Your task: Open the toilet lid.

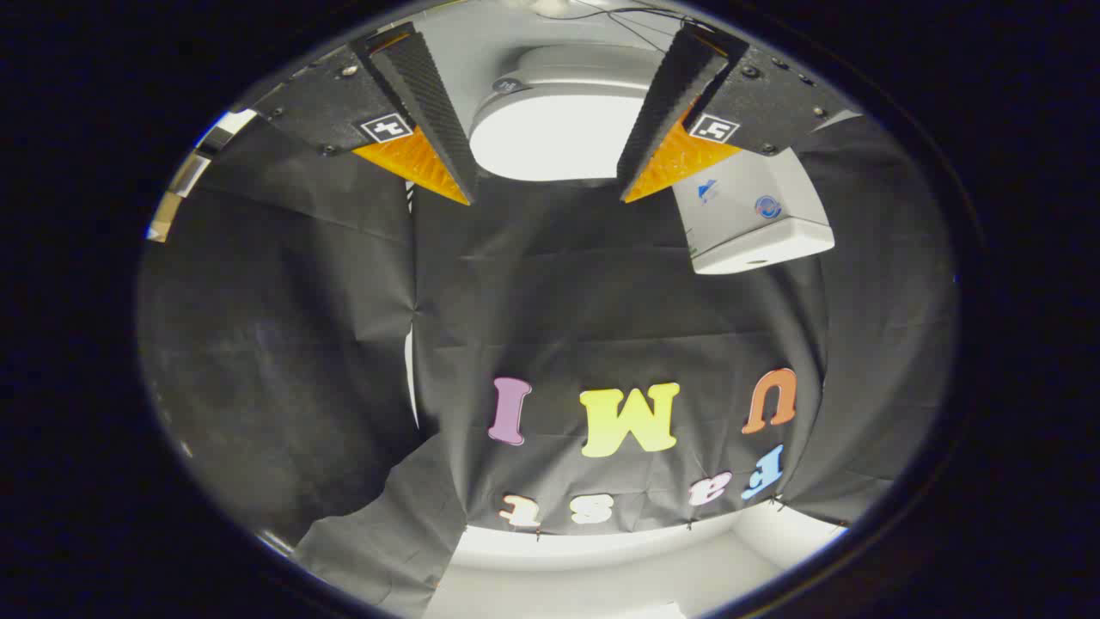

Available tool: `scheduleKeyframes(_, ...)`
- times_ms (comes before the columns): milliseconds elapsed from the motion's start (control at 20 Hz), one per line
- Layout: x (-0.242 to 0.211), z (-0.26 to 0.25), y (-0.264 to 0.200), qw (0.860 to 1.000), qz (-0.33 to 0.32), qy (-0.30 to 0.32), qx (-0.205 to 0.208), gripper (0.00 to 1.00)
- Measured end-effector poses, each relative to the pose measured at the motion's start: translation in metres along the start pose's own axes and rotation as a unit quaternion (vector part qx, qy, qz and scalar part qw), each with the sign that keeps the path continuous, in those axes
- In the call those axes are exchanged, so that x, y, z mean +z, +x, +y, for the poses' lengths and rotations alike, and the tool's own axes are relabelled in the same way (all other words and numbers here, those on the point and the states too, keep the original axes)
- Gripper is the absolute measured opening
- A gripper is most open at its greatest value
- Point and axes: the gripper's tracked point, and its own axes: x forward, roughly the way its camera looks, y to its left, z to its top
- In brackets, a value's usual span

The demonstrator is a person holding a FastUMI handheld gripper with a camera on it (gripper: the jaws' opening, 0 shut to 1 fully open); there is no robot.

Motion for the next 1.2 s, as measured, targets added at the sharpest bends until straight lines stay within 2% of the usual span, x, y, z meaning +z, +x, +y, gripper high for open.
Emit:
scheduleKeyframes(400,-0.02,0.001,0.001,1.0,0.014,-0.014,-0.001,1.0)
scheduleKeyframes(750,-0.02,0.003,0.006,1.0,0.018,0.002,0.007,1.0)
scheduleKeyframes(1200,-0.032,-0.006,0.064,0.999,0.033,0.024,0.019,1.0)
